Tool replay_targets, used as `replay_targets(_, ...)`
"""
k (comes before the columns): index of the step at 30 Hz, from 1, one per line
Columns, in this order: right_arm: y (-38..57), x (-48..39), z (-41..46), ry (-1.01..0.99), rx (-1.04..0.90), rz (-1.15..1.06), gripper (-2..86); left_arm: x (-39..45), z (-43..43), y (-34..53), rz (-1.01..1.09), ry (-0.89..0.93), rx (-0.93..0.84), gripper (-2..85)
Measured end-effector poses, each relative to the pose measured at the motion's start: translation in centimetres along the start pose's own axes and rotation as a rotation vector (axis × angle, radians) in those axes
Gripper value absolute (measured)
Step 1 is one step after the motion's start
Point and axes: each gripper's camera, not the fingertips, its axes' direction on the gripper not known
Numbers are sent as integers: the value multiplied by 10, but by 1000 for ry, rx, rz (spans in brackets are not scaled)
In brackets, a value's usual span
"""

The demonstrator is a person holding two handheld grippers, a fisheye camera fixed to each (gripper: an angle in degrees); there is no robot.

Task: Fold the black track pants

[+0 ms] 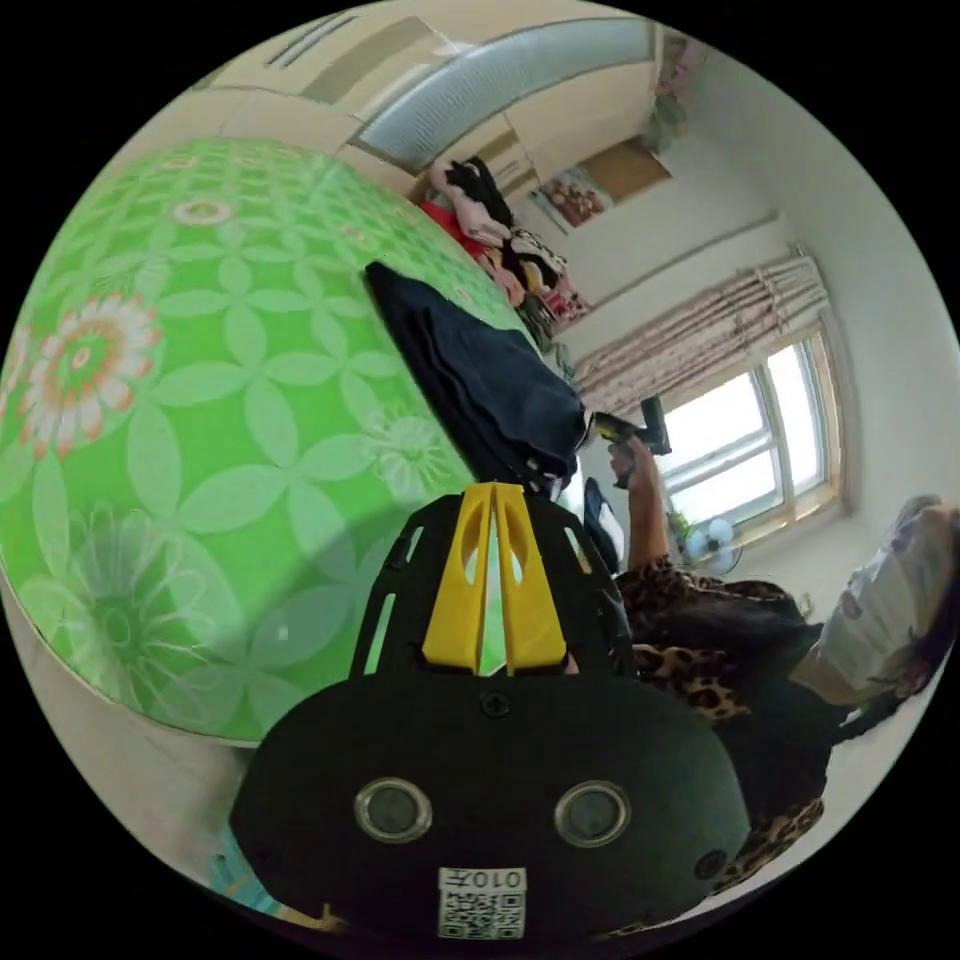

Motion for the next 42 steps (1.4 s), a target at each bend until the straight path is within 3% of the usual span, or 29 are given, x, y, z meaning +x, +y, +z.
replay_targets(2,29,-10,-35,93,207,7,56,17,3,-17,45,-66,13,-2)
replay_targets(4,47,-29,-46,80,297,-89,49,30,11,-38,72,-77,28,-1)
replay_targets(8,46,-67,-17,-162,121,-348,29,56,64,-93,135,-24,-20,-1)
replay_targets(12,28,-57,1,-116,45,-303,25,61,127,-127,146,-44,-130,-2)
replay_targets(15,24,3,3,-158,-49,-158,22,35,148,-130,64,-110,-187,-3)
replay_targets(17,34,56,-2,-494,-33,-61,21,15,149,-127,32,-21,-161,-3)
replay_targets(21,31,72,-18,-550,-32,-77,21,-4,151,-134,-55,87,-152,-3)
replay_targets(25,28,110,-68,-878,157,-112,20,36,153,-141,43,134,-156,-2)
replay_targets(28,23,136,-78,-548,73,-23,20,69,183,-131,166,137,-303,-2)
replay_targets(29,21,148,-78,-629,56,-3,21,68,199,-124,162,77,-372,-2)
replay_targets(32,15,151,-98,-670,84,-37,21,49,198,-123,60,177,-342,-2)
replay_targets(35,8,151,-115,-835,136,-123,22,64,189,-122,116,117,-304,-1)
replay_targets(36,5,155,-111,-788,105,-88,22,68,193,-118,132,96,-325,-1)
replay_targets(37,-1,160,-100,-600,13,-36,23,67,196,-117,127,97,-328,-1)
replay_targets(40,-1,174,-103,-778,55,-46,30,46,194,-113,-17,198,-326,1)
replay_targets(42,2,174,-118,-763,100,-95,38,56,162,-110,10,60,-214,6)
